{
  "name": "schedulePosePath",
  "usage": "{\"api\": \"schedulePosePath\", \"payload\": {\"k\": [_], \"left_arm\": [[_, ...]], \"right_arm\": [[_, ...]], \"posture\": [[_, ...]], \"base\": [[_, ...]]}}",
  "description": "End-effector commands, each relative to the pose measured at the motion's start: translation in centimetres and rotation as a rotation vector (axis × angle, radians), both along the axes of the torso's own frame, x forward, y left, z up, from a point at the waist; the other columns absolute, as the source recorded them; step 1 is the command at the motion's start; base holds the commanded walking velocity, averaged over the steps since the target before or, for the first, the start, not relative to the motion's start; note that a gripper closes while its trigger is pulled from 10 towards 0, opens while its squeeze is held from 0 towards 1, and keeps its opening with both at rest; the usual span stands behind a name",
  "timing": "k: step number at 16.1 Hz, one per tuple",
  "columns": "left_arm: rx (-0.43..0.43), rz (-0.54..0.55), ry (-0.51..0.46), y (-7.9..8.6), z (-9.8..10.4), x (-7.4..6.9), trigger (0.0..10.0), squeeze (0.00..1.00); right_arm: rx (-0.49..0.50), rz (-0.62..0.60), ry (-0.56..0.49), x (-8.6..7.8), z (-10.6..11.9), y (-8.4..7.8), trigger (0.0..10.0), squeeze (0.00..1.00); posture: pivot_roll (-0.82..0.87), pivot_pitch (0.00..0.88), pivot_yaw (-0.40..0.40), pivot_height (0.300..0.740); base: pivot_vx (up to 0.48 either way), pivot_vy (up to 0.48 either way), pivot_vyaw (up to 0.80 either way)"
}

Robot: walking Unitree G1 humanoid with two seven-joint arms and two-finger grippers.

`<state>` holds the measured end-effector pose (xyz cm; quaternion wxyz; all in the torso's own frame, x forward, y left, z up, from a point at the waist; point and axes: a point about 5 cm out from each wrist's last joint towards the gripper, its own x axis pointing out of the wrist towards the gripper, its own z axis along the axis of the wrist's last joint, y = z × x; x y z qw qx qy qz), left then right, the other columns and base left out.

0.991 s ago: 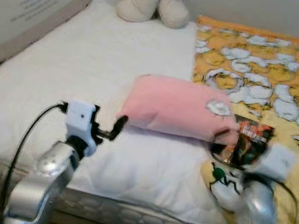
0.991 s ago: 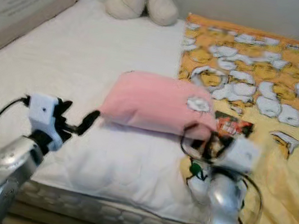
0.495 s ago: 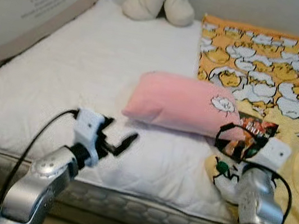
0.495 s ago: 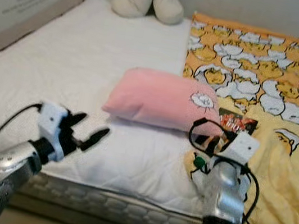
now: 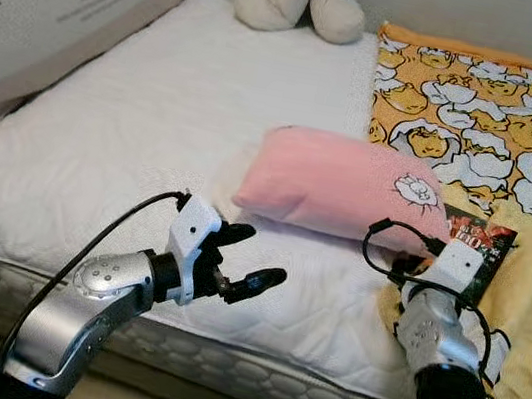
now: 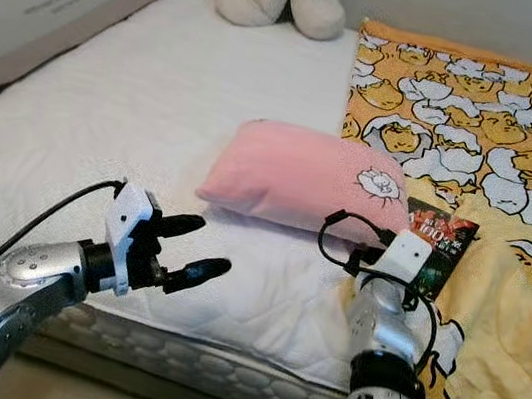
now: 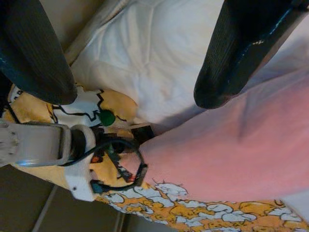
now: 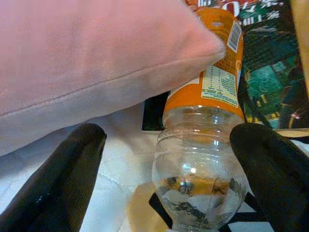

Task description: Clean up the room

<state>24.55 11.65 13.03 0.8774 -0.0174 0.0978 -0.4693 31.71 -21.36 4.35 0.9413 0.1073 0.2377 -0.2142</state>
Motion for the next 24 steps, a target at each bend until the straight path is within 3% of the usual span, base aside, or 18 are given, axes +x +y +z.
{"api": "schedulePosePath", "payload": {"k": [1,4,10,17,18,19,24], "left_arm": [[0.003,-0.017,-0.008,0.1,0.5,0.1,10.0,0.0],[0.005,-0.022,0.0,0.3,0.4,-0.3,10.0,0.0],[-0.009,0.002,0.004,0.3,0.4,-0.3,10.0,0.0],[-0.012,0.004,0.004,-0.1,0.4,0.0,10.0,0.0],[-0.013,0.006,0.003,-0.2,0.4,0.0,10.0,0.0],[-0.014,0.008,0.003,-0.2,0.4,0.1,10.0,0.0],[-0.026,0.015,0.001,-0.8,0.4,0.3,10.0,0.0]], "right_arm": [[-0.006,0.006,-0.011,0.5,0.3,-0.1,10.0,0.0],[0.018,-0.055,0.02,0.3,-0.2,-0.7,10.0,0.0],[-0.066,-0.09,0.048,-0.2,-0.8,-1.6,10.0,0.0],[0.04,-0.091,0.136,-0.5,-2.0,-1.3,10.0,0.0],[0.039,-0.089,0.135,-0.5,-2.0,-1.3,8.1,0.0],[0.037,-0.084,0.133,-0.4,-2.0,-1.3,0.0,0.0],[0.042,-0.081,0.124,-0.3,-1.9,-1.2,0.0,0.0]], "posture": [[0.1,0.0,0.005,0.74],[0.12,0.0,0.0,0.74],[0.12,0.0,-0.016,0.74],[0.11,0.0,-0.014,0.74],[0.11,0.0,-0.015,0.74],[0.11,0.0,-0.018,0.74],[0.1,0.0,-0.019,0.74]], "base": [[0.0,0.0,0.0],[0.0,0.0,0.0],[0.0,0.0,0.0],[0.0,0.0,0.0],[0.0,0.0,0.0],[0.0,0.0,0.0],[0.0,0.0,0.0]]}}
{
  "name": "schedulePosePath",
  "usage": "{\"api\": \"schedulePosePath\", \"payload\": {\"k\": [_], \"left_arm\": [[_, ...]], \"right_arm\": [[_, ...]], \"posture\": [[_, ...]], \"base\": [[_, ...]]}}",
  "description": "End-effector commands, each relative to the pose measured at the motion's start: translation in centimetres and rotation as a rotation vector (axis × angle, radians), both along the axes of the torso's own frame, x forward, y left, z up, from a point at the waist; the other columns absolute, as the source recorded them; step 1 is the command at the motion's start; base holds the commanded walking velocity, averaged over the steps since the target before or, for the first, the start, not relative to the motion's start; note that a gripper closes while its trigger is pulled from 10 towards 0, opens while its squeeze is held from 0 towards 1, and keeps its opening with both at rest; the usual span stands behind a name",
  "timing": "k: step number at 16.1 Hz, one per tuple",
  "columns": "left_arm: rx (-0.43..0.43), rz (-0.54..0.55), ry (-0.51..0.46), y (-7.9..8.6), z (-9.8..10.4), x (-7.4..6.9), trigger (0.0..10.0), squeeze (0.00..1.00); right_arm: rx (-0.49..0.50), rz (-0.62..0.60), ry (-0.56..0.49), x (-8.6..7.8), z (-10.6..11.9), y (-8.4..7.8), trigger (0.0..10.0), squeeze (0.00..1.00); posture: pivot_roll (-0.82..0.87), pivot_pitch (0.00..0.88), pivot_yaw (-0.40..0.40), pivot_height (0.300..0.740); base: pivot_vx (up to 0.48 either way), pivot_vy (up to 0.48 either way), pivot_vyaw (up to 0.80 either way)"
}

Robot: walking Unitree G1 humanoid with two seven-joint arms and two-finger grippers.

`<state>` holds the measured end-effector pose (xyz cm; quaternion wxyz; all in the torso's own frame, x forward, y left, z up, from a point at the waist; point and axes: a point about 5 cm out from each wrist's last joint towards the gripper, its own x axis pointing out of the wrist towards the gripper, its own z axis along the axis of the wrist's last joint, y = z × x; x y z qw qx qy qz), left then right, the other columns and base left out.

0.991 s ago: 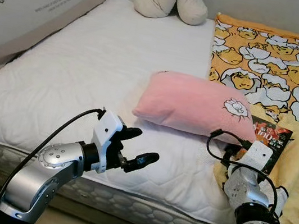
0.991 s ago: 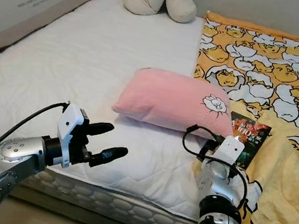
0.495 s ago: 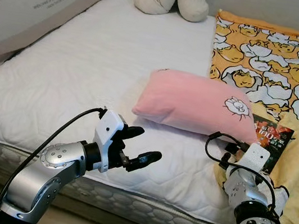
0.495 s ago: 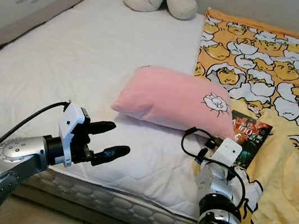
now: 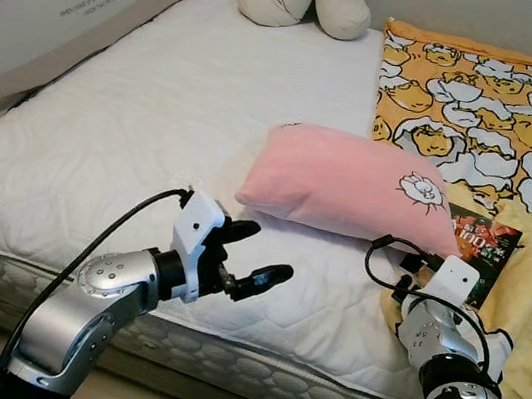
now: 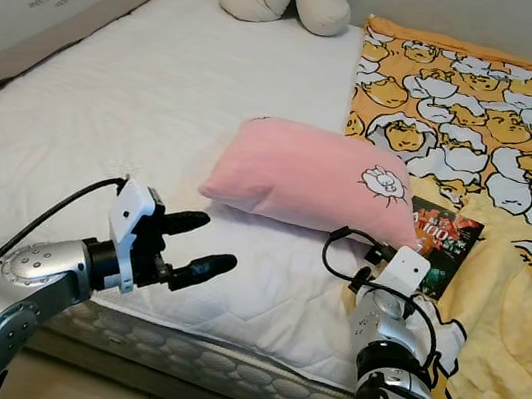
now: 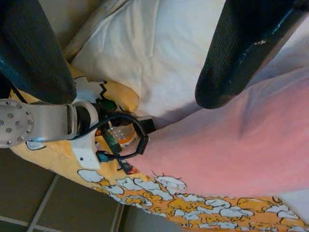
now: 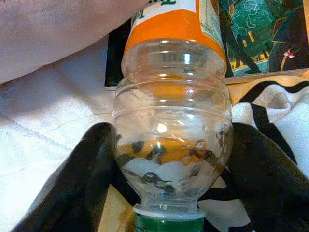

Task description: Clean up the room

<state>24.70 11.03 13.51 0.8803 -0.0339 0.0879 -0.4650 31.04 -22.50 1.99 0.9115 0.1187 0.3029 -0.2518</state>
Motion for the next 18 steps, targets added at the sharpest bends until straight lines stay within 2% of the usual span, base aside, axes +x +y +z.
{"api": "schedulePosePath", "payload": {"k": [1,8,12,13,14,15,17,18], "left_arm": [[0.01,0.001,0.003,-0.2,-0.1,0.2,10.0,0.0],[0.001,-0.01,-0.005,-0.8,-0.1,0.5,10.0,0.0],[-0.004,-0.009,-0.012,-0.9,-0.1,0.8,10.0,0.0],[-0.004,-0.009,-0.015,-1.0,-0.2,0.8,10.0,0.0],[-0.003,-0.008,-0.017,-1.0,-0.2,0.9,10.0,0.0],[-0.002,-0.005,-0.019,-1.0,-0.2,0.9,10.0,0.0],[0.006,0.032,-0.027,-0.8,-0.3,0.9,10.0,0.0],[0.01,0.063,-0.034,-0.7,-0.4,1.0,10.0,0.0]], "right_arm": [[0.005,-0.008,-0.016,0.3,0.4,-0.1,0.0,0.0],[0.01,-0.045,-0.021,-0.6,-0.3,-0.5,0.0,0.0],[-0.116,-0.111,-0.113,-0.3,1.6,-1.9,0.0,0.0],[-0.26,-0.157,-0.209,-0.3,3.5,-3.1,0.0,0.0],[-0.303,-0.164,-0.256,-0.2,4.4,-3.3,0.0,0.0],[-0.381,-0.145,-0.367,0.1,6.3,-3.3,0.0,0.0],[-0.47,-0.026,-0.588,0.7,10.1,-2.0,0.0,0.0],[-0.488,0.03,-0.65,0.8,11.1,-1.2,0.0,0.0]], "posture": [[0.09,0.0,-0.02,0.74],[0.08,0.0,-0.023,0.74],[0.07,0.0,-0.026,0.74],[0.07,0.0,-0.028,0.74],[0.07,0.0,-0.028,0.74],[0.07,0.0,-0.029,0.74],[0.06,0.0,-0.029,0.74],[0.06,0.0,-0.029,0.74]], "base": [[0.0,0.0,0.0],[0.0,0.0,0.0],[0.0,0.0,0.0],[0.0,0.0,0.0],[0.0,0.0,0.0],[0.0,0.0,0.0],[0.0,0.0,0.0],[0.0,0.0,0.0]]}}
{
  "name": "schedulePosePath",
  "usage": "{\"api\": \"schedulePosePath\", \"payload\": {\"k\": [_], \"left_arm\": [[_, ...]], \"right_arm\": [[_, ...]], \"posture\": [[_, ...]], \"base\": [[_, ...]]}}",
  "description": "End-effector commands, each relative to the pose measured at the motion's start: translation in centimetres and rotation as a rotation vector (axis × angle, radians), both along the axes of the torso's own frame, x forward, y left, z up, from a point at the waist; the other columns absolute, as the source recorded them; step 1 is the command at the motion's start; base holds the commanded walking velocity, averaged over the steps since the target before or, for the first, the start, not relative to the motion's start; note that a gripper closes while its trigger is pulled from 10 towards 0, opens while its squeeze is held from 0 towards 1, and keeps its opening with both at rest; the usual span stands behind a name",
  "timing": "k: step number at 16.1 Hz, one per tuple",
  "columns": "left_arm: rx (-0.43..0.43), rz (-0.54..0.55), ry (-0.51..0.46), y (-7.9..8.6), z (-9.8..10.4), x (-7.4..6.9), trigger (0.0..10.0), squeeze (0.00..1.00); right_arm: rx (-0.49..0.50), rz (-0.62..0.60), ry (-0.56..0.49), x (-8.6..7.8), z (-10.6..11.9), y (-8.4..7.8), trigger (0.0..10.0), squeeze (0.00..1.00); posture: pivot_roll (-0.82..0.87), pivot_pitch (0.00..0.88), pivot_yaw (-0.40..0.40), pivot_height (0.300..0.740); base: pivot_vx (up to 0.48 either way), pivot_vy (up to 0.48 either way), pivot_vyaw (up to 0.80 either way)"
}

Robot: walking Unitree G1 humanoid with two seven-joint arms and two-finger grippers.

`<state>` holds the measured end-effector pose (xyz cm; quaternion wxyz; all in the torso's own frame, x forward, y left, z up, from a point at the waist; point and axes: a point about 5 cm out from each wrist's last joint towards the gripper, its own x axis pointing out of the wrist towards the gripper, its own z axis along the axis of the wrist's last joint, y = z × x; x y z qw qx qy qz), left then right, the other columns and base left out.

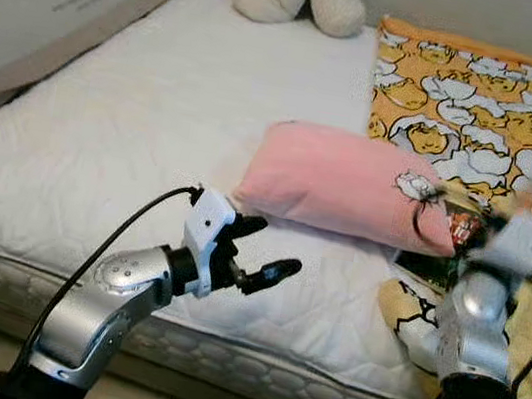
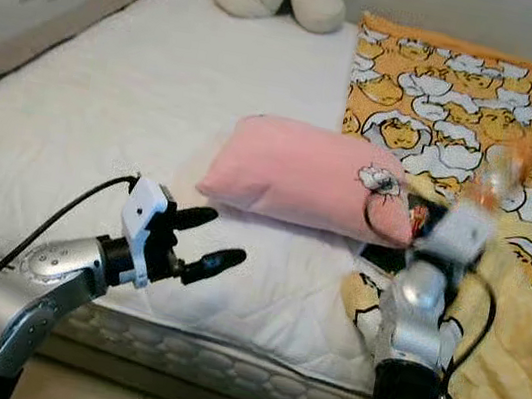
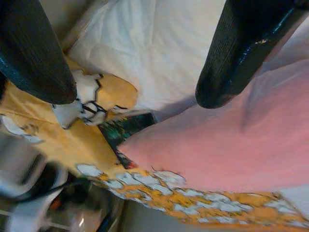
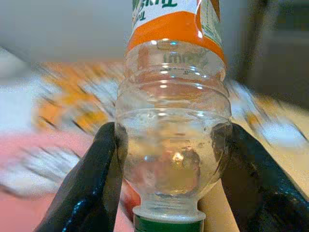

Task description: Clean up the room

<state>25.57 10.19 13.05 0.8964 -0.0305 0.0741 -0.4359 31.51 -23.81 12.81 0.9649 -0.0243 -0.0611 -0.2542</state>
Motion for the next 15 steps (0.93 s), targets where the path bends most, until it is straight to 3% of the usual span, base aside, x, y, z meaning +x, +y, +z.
{"api": "schedulePosePath", "payload": {"k": [1,3,5,9,11,12,14,15], "left_arm": [[0.026,0.097,-0.007,0.7,-0.4,0.3,10.0,0.0],[0.032,0.282,0.0,1.7,-1.1,0.7,10.0,0.0],[0.057,0.495,-0.027,3.8,-1.5,0.4,10.0,0.0],[0.034,0.731,-0.115,7.5,-0.4,-0.8,10.0,0.0],[-0.016,0.731,-0.09,7.8,-0.6,-1.9,10.0,0.0],[0.0,0.657,-0.078,6.9,-1.0,-2.5,10.0,0.0],[0.003,0.615,-0.058,5.8,-1.4,-2.1,10.0,0.0],[-0.004,0.611,-0.063,5.6,-1.3,-1.4,10.0,0.0]], "right_arm": [[-0.066,0.124,-0.066,-0.3,1.5,2.0,0.0,0.0],[-0.08,0.242,-0.075,-2.0,1.3,4.1,0.0,0.0],[-0.075,0.352,-0.003,-5.4,-1.1,6.1,0.0,0.0],[-0.105,0.516,0.102,-10.2,-3.4,6.9,0.0,0.0],[-0.141,0.616,0.143,-12.0,-4.2,7.2,0.0,0.0],[-0.131,0.629,0.192,-12.8,-5.1,6.8,0.0,0.0],[-0.072,0.565,0.211,-12.1,-5.5,6.5,0.0,0.0],[-0.014,0.513,0.184,-10.7,-5.1,6.6,0.0,0.0]], "posture": [[0.06,0.0,-0.027,0.74],[0.06,0.0,-0.028,0.74],[0.05,0.0,-0.032,0.74],[0.04,0.0,-0.036,0.74],[0.04,0.0,-0.032,0.74],[0.03,0.0,-0.031,0.74],[0.03,0.0,-0.028,0.74],[0.02,0.0,-0.027,0.74]], "base": [[0.0,0.0,0.0],[0.0,0.0,0.0],[0.0,0.0,0.0],[0.0,0.0,0.0],[0.0,0.0,0.0],[0.0,0.0,0.0],[0.0,0.0,0.0],[0.0,0.0,0.0]]}}
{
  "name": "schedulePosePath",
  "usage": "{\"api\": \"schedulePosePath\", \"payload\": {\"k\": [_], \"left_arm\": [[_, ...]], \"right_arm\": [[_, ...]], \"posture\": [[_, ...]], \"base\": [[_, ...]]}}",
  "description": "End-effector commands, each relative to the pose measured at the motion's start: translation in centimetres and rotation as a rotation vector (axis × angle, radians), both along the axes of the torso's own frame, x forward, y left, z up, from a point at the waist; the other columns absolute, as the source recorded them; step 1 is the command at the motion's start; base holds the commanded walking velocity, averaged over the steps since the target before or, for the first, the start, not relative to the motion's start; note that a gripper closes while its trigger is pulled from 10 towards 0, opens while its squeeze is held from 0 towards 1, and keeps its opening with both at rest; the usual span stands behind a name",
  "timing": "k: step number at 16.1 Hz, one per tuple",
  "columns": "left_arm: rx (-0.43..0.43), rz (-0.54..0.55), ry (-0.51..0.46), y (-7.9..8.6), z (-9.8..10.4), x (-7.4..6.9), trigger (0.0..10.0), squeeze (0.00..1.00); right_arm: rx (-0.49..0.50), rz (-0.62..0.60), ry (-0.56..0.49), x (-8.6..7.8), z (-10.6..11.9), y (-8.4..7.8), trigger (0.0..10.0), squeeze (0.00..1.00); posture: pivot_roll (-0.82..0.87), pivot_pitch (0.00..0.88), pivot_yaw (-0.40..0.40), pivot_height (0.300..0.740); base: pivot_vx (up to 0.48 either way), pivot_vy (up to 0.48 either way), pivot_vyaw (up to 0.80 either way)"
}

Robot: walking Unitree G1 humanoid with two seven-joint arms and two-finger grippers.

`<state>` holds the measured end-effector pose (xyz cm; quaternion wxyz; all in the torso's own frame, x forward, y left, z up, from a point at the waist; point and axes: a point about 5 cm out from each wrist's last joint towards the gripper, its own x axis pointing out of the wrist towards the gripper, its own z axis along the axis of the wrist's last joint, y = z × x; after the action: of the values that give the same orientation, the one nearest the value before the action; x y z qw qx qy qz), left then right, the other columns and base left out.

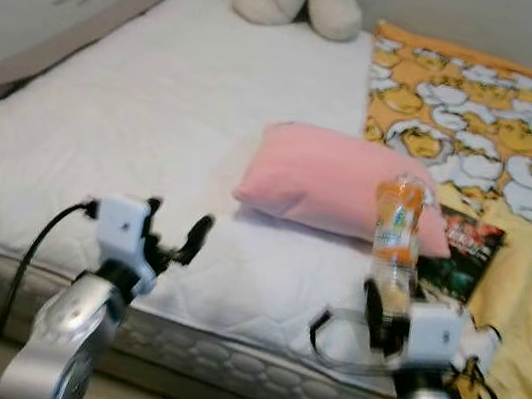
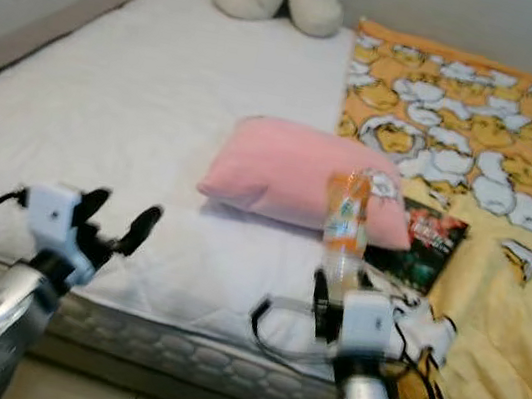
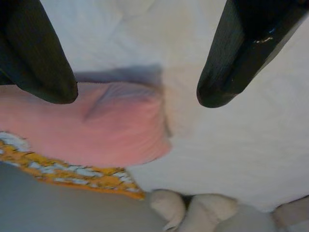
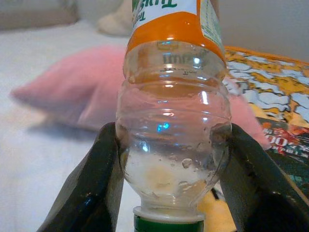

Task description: Clean up the room

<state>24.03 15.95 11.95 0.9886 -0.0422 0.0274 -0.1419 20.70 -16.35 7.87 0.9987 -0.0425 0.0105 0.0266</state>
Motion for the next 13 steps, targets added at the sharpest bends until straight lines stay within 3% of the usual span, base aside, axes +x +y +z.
{"api": "schedulePosePath", "payload": {"k": [1,7,13], "left_arm": [[0.002,0.001,0.02,0.0,-0.3,0.5,10.0,0.0],[0.074,-0.036,0.015,-1.0,-0.4,1.8,10.0,0.0],[0.07,-0.038,0.009,-1.3,-0.3,2.3,10.0,0.0]], "right_arm": [[0.029,-0.056,0.016,0.6,0.0,-0.6,0.0,0.0],[0.074,-0.077,0.023,2.0,0.1,-0.3,0.0,0.0],[0.092,-0.077,0.033,3.3,0.1,-0.1,0.0,0.0]], "posture": [[0.02,0.0,-0.026,0.74],[0.0,0.0,-0.02,0.74],[0.02,0.0,-0.025,0.74]], "base": [[0.0,0.0,0.0],[0.0,0.0,0.0],[0.0,0.0,0.0]]}}
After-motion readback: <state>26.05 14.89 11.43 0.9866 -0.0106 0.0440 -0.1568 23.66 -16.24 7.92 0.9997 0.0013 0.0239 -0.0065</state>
